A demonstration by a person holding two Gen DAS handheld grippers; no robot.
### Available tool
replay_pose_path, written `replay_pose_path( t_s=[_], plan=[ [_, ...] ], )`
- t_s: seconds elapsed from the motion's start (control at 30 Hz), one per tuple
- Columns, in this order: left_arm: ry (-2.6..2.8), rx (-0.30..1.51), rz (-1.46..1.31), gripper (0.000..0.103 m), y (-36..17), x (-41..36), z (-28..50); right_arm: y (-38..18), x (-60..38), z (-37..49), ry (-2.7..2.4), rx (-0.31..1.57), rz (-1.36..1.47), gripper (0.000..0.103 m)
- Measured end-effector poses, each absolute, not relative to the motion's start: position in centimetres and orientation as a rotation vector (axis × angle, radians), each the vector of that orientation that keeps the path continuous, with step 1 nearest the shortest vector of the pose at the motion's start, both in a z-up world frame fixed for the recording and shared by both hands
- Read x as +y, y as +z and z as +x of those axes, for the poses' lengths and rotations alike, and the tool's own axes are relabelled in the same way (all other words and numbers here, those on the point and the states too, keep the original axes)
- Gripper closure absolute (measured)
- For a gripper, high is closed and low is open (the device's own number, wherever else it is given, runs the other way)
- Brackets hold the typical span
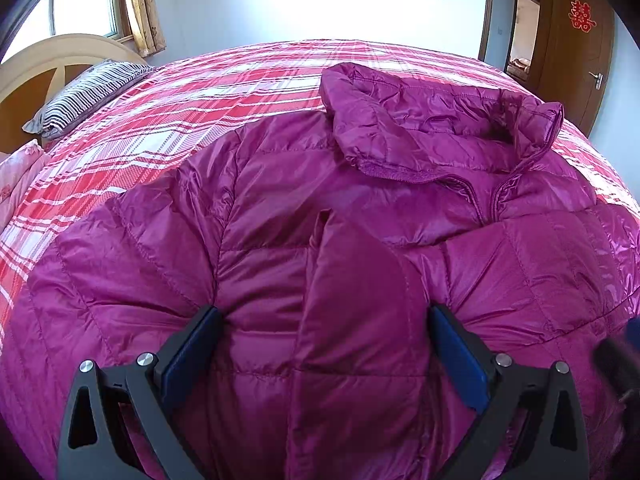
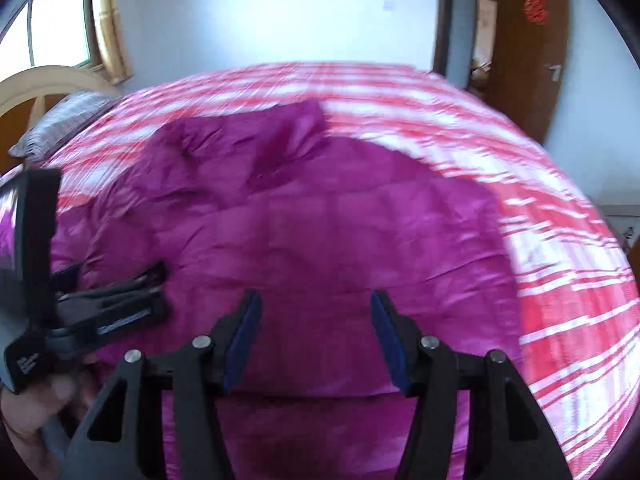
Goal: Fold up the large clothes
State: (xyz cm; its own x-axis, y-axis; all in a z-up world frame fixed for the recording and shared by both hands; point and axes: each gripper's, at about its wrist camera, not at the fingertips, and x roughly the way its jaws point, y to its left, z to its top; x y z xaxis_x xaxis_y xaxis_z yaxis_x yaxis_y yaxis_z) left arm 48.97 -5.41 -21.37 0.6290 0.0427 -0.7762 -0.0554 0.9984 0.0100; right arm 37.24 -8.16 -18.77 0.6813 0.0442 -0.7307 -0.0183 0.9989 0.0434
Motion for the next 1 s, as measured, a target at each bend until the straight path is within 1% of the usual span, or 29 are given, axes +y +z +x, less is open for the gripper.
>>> replay_pose_path(
  t_s=[0.13, 0.33, 0.67, 0.8, 0.9, 1.0],
  plan=[
    [0.057, 0.886, -0.016, 0.001, -21.4, -5.4, 49.0, -20.7, -8.1, 37.9, 0.040, 0.852, 0.054, 0.043],
    [0.059, 0.885, -0.013, 0.001, -21.4, -5.4, 49.0, -21.7, -8.0, 38.0, 0.038, 0.852, 0.051, 0.042],
    [0.032, 0.897, -0.024, 0.001, -20.8, -5.0, 48.6, -21.7, -7.1, 37.5, 0.018, 0.837, 0.006, 0.041],
    [0.008, 0.855, -0.024, 0.001, -17.8, -2.5, 44.5, -21.8, -7.3, 37.5, 0.027, 0.829, 0.026, 0.040],
    [0.042, 0.767, -0.015, 0.001, -15.1, 2.0, 38.6, -21.8, -7.2, 37.4, 0.029, 0.824, 0.030, 0.040],
    [0.138, 0.730, -0.020, 0.001, -14.3, 8.1, 32.5, -21.7, -7.5, 37.3, 0.036, 0.822, 0.039, 0.040]
  ],
)
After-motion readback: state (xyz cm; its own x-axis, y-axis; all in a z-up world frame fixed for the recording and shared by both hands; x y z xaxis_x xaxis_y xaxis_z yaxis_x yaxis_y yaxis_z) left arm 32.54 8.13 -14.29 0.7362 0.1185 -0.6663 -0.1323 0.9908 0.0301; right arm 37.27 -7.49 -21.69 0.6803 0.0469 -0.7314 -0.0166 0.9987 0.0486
